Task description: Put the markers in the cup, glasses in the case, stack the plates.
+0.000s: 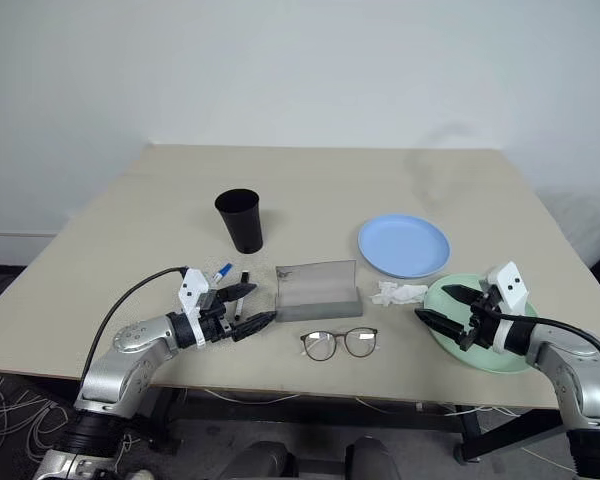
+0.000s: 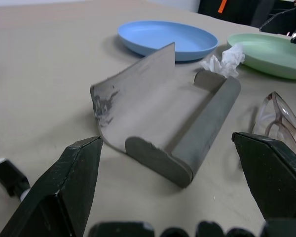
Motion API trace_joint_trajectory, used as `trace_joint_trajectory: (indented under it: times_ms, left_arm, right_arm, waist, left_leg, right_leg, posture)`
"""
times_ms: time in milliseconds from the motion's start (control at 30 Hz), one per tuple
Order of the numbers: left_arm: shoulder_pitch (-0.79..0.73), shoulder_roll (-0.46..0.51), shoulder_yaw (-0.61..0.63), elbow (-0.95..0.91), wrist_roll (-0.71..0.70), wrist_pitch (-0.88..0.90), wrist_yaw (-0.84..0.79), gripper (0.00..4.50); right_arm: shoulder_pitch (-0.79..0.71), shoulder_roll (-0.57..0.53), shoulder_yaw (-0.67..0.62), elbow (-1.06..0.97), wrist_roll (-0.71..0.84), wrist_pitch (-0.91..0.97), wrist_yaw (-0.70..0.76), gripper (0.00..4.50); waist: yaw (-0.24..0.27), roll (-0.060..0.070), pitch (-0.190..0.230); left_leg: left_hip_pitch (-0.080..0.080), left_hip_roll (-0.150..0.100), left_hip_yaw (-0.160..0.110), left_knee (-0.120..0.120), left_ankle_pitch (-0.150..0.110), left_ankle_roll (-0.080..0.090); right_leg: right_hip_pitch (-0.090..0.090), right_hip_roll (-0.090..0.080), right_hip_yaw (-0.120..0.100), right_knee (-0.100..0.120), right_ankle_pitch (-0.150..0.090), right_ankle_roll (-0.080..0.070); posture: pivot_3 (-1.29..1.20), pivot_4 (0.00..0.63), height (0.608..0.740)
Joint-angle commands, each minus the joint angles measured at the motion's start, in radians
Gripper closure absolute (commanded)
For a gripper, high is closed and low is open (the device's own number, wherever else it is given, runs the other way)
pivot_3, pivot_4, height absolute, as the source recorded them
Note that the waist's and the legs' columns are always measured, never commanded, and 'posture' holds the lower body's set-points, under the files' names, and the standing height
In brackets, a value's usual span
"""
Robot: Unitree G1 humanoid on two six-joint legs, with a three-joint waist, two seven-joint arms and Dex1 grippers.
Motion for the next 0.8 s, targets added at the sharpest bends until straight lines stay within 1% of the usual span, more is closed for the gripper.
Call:
trace_joint_trajectory:
  times_ms: [33, 133, 300, 400, 567, 667, 800]
  left_arm:
    - [-0.016, -0.003, 0.006, -0.035, -0.002, -0.015, 0.003, 0.01]
    - [-0.022, -0.007, 0.004, -0.024, 0.003, -0.025, 0.004, 0.01]
    - [-0.016, -0.005, 0.012, -0.051, -0.003, -0.021, 0.01, 0.01]
    - [-0.001, 0.009, 0.016, -0.08, -0.012, -0.009, 0.002, 0.01]
    - [0.028, 0.025, 0.024, -0.114, -0.03, 0.01, -0.004, 0.01]
    - [0.06, 0.044, 0.031, -0.169, -0.053, 0.043, -0.011, 0.01]
    - [0.054, 0.055, 0.039, -0.168, -0.065, 0.052, -0.014, 0.01]
  right_arm:
    - [-0.027, -0.001, -0.013, -0.024, 0.005, -0.013, -0.005, 0.0]
    - [-0.035, -0.002, -0.015, -0.011, 0.002, -0.02, -0.004, 0.0]
    - [-0.041, -0.003, -0.015, -0.021, 0.005, -0.01, -0.012, 0.0]
    - [-0.02, 0.001, -0.019, -0.035, 0.009, -0.006, -0.019, 0.0]
    - [0.029, 0.027, -0.028, -0.117, 0.032, 0.027, -0.063, 0.0]
    - [0.069, 0.034, -0.036, -0.213, 0.053, 0.071, -0.101, 0.0]
    - [0.081, 0.046, -0.056, -0.28, 0.081, 0.115, -0.151, 0.0]
  waist:
    - [0.0, 0.0, 0.0]
    - [0.0, 0.0, 0.0]
    - [0.0, 0.0, 0.0]
    - [0.0, 0.0, 0.0]
    - [0.0, 0.0, 0.0]
    - [0.0, 0.0, 0.0]
    - [0.0, 0.0, 0.0]
  left_leg:
    - [0.0, 0.0, 0.0, 0.0, 0.0, 0.0]
    - [0.0, 0.0, 0.0, 0.0, 0.0, 0.0]
    - [0.0, 0.0, 0.0, 0.0, 0.0, 0.0]
    - [0.0, 0.0, 0.0, 0.0, 0.0, 0.0]
    - [0.0, 0.0, 0.0, 0.0, 0.0, 0.0]
    - [0.0, 0.0, 0.0, 0.0, 0.0, 0.0]
    - [0.0, 0.0, 0.0, 0.0, 0.0, 0.0]
  right_leg:
    - [0.0, 0.0, 0.0, 0.0, 0.0, 0.0]
    - [0.0, 0.0, 0.0, 0.0, 0.0, 0.0]
    - [0.0, 0.0, 0.0, 0.0, 0.0, 0.0]
    - [0.0, 0.0, 0.0, 0.0, 0.0, 0.0]
    - [0.0, 0.0, 0.0, 0.0, 0.0, 0.0]
    - [0.0, 0.0, 0.0, 0.0, 0.0, 0.0]
    - [0.0, 0.0, 0.0, 0.0, 0.0, 0.0]
  posture:
    - [0.0, 0.0, 0.74]
    - [0.0, 0.0, 0.74]
    - [0.0, 0.0, 0.74]
    - [0.0, 0.0, 0.74]
    - [0.0, 0.0, 0.74]
    - [0.0, 0.0, 0.74]
    - [0.0, 0.0, 0.74]
